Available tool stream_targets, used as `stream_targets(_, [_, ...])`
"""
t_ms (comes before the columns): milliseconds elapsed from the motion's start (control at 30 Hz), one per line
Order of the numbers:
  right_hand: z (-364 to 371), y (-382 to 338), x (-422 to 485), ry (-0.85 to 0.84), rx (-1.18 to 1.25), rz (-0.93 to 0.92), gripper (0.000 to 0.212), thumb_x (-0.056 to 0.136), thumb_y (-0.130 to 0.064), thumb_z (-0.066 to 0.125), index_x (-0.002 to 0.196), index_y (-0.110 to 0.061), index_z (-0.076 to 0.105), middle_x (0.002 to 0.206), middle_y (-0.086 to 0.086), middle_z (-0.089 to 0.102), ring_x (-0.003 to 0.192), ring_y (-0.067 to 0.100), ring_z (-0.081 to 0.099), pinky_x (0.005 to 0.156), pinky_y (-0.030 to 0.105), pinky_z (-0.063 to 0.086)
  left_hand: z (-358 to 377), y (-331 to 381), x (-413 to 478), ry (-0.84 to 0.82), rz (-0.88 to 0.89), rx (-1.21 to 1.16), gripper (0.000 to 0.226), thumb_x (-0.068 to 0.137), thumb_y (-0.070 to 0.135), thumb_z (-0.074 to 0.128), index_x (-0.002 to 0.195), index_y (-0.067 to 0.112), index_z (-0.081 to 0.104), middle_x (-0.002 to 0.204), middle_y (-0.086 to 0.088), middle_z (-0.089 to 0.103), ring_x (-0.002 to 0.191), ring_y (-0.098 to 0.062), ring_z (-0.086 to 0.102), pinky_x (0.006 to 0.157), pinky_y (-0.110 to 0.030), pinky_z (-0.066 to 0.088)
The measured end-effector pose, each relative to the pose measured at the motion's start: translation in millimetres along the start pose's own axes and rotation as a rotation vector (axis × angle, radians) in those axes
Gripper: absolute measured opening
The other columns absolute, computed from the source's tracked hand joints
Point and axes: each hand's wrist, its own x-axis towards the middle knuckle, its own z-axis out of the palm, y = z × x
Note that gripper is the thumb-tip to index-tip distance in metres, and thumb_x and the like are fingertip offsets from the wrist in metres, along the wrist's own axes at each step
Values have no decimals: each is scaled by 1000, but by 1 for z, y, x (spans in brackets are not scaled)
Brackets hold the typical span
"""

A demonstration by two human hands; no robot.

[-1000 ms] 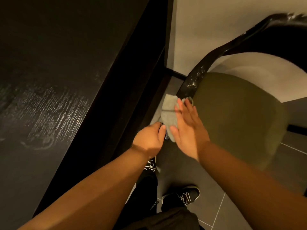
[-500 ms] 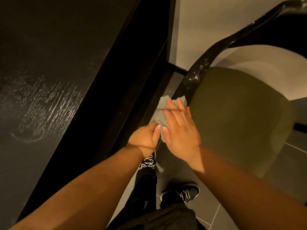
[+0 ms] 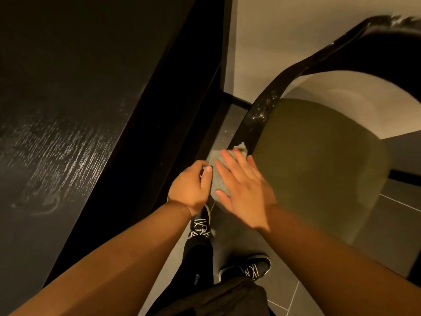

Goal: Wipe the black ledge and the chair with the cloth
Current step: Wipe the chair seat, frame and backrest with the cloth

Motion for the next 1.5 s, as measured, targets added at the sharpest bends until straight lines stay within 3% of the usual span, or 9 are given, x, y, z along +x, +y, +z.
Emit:
stream_targets(200, [-22,77,64,-18,-12,154,70,104,-52,18,164,-15,14,172,8,3,158,29,-7,128,50,0,17,33,29,50,-20,-152,42,103,56,42,130,29,60,117,5,68,99,-11,64,84,-31,51])
stream_targets(300, [-22,76,61,21,12,176,69,104,-48,23,163,-12,18,171,10,6,158,31,-4,128,50,2,23,54,38,29,-47,-190,44,104,56,45,134,28,58,125,5,64,106,-11,62,88,-31,50])
stream_targets(467, [-11,67,28,4,31,69,65,104,-41,32,161,-10,25,171,11,11,158,29,2,128,51,12,29,71,34,37,-91,-166,34,107,54,37,120,27,53,97,7,66,85,-16,64,74,-39,53])
stream_targets(667, [-36,115,82,0,40,221,67,105,-49,18,164,-17,12,172,5,2,158,24,-7,128,45,0,33,77,34,116,-113,122,48,109,51,30,145,24,46,113,0,70,103,-24,67,76,-36,49])
stream_targets(933, [-14,80,31,44,132,143,65,106,-45,28,162,-12,22,171,9,9,158,27,-2,128,46,7,31,81,36,78,-93,141,31,109,44,30,119,23,51,103,2,66,93,-23,65,79,-43,53])
stream_targets(1033, [-22,109,60,35,49,57,64,107,-42,27,161,-9,24,170,14,15,158,33,4,126,54,16,32,80,37,101,-84,175,36,110,42,32,127,19,52,109,-2,67,98,-27,64,80,-41,51])
stream_targets(1200, [-36,120,87,28,76,231,71,100,-43,13,161,-8,21,170,16,10,157,38,1,127,56,11,31,81,37,76,-87,175,39,109,46,32,134,22,49,109,-1,66,98,-26,63,81,-42,52])
stream_targets(1333, [-24,95,54,40,150,121,67,100,-36,31,160,-8,27,170,16,10,158,35,-3,127,54,14,33,84,36,98,-95,206,44,108,47,30,140,23,46,117,-1,66,103,-26,62,81,-40,50])
stream_targets(1500, [-37,124,87,-23,45,133,77,101,-53,23,163,-9,11,171,15,-1,157,32,-11,128,51,7,36,81,38,94,-102,252,56,101,52,17,141,26,45,118,-1,67,97,-25,64,77,-41,54])
